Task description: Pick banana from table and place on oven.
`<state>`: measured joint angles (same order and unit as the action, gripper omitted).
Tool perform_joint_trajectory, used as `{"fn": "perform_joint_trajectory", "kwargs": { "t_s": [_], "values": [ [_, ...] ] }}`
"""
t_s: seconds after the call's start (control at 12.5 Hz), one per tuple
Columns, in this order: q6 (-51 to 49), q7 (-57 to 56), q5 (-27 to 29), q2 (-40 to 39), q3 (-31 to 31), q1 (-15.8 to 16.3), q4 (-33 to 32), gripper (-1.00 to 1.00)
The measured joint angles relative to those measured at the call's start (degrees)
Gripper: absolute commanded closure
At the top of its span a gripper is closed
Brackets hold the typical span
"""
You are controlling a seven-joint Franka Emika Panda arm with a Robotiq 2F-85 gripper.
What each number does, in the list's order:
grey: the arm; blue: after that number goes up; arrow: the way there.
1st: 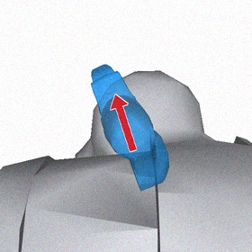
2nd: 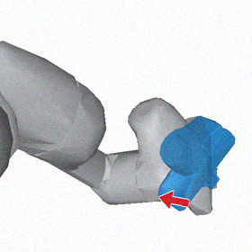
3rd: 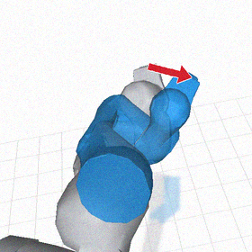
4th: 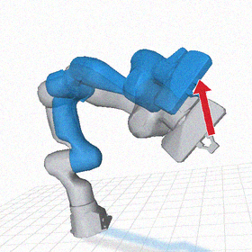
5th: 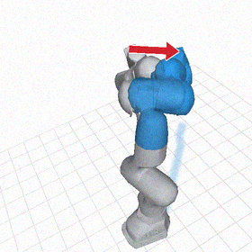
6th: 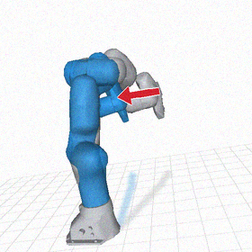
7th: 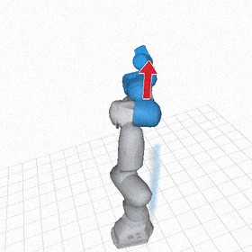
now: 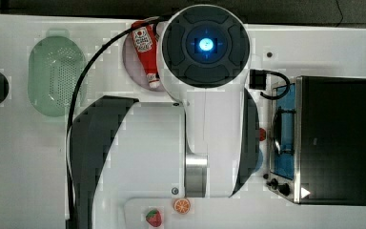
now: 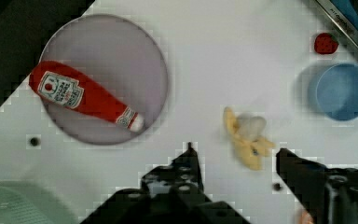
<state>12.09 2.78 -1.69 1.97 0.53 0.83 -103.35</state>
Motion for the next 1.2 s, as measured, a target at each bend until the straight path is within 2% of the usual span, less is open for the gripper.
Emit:
{"fn": "perform_joint_trajectory", "kwargs": {
  "t_s": [0.16, 0.24, 0.4, 0.56, 0.8, 1.04, 1.2],
  "values": [
    [-7.06, 0.0, -0.83, 11.54, 1.31, 0.0, -11.58, -0.81],
    [-7.65, 0.08, -1.27, 17.08, 1.88, -0.74, -15.28, -0.99],
    [-7.78, 0.1, -1.37, 25.13, 2.76, -1.72, -16.62, -1.0],
    [-7.25, 0.06, -1.18, 27.97, 3.1, -1.98, -14.38, -1.0],
    [2.71, 0.14, -1.41, 23.97, 1.87, -2.49, -15.39, -1.0],
    [10.83, -0.01, -1.08, 14.01, 2.74, -0.9, -20.31, -1.0],
    [16.21, -0.04, 0.22, 6.61, 2.42, -1.16, -24.9, -1.0]
  ]
}}
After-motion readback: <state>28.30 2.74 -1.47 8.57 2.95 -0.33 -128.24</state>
